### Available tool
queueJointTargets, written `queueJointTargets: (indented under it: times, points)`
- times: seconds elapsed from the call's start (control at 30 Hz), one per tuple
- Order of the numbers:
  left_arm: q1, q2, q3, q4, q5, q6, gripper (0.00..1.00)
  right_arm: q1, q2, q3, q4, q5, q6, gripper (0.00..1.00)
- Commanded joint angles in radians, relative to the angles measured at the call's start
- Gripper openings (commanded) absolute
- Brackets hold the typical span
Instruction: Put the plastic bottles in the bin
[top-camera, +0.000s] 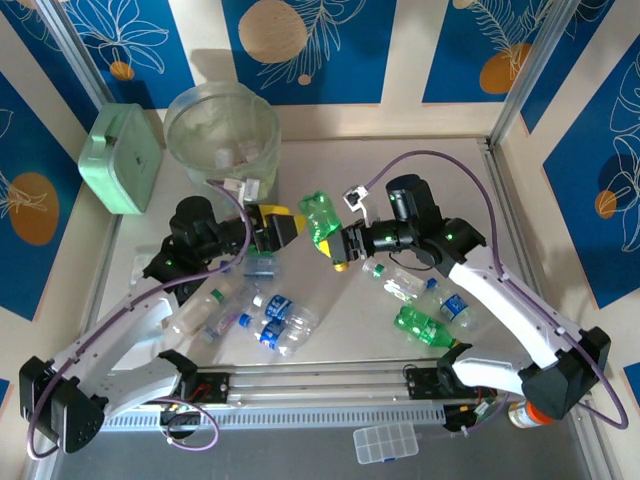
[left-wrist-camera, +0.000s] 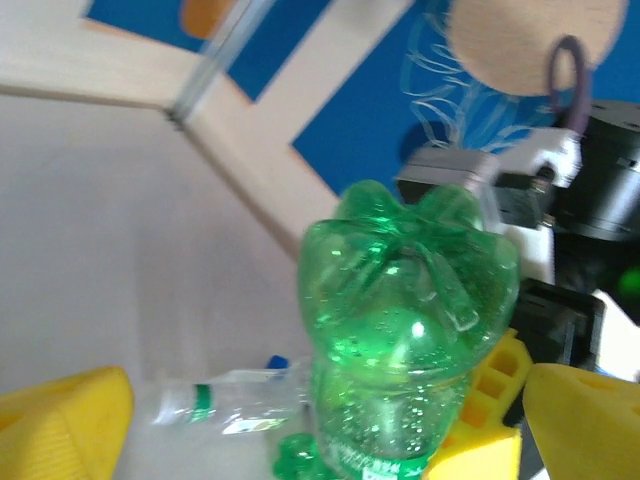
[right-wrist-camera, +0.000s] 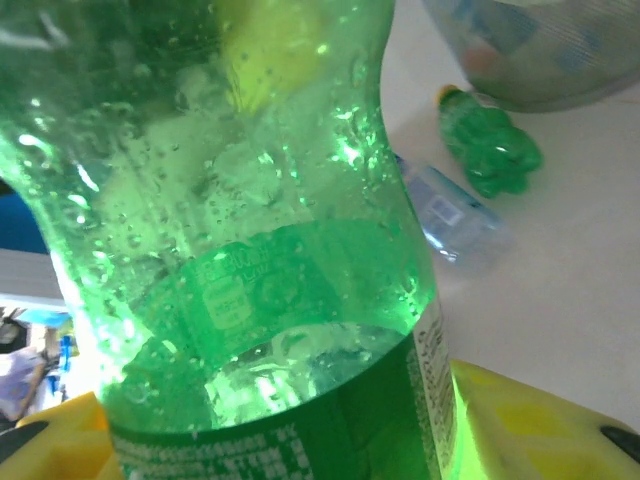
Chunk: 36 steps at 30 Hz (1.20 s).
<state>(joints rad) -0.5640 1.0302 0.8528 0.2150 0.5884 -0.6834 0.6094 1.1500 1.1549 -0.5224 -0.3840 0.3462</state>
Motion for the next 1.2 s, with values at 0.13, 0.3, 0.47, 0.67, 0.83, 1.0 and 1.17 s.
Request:
queueJointTargets:
  times: [0.13,0.3,0.47,0.67,0.83,1.0,1.17]
  points:
    - [-0.093,0.034,-0.009,0.228,0.115,-0.016,1.0,0.009,-0.038,-0.024,0.057,-0.141,0.056,0.48]
    - [-0.107,0.056,-0.006,0.288,0.123,-0.036,0.93,0.027,-0.047,-0.036,0.061,-0.161,0.047,0.48]
    - [-0.119,0.103,-0.003,0.382,0.146,-0.088,0.8,0.032,-0.047,-0.049,0.065,-0.158,0.043,0.48]
    - [-0.13,0.119,0.005,0.391,0.142,-0.066,0.67,0.033,-0.049,-0.05,0.065,-0.158,0.04,0.48]
    - [-0.132,0.122,0.009,0.4,0.141,-0.065,0.58,0.033,-0.052,-0.057,0.067,-0.147,0.036,0.51]
    - [-0.133,0.115,0.012,0.376,0.126,-0.05,0.58,0.033,-0.075,-0.06,0.068,-0.12,0.04,0.91]
    - [-0.13,0.089,0.035,0.275,0.059,0.021,0.58,0.032,-0.109,-0.052,0.052,-0.115,0.025,0.99]
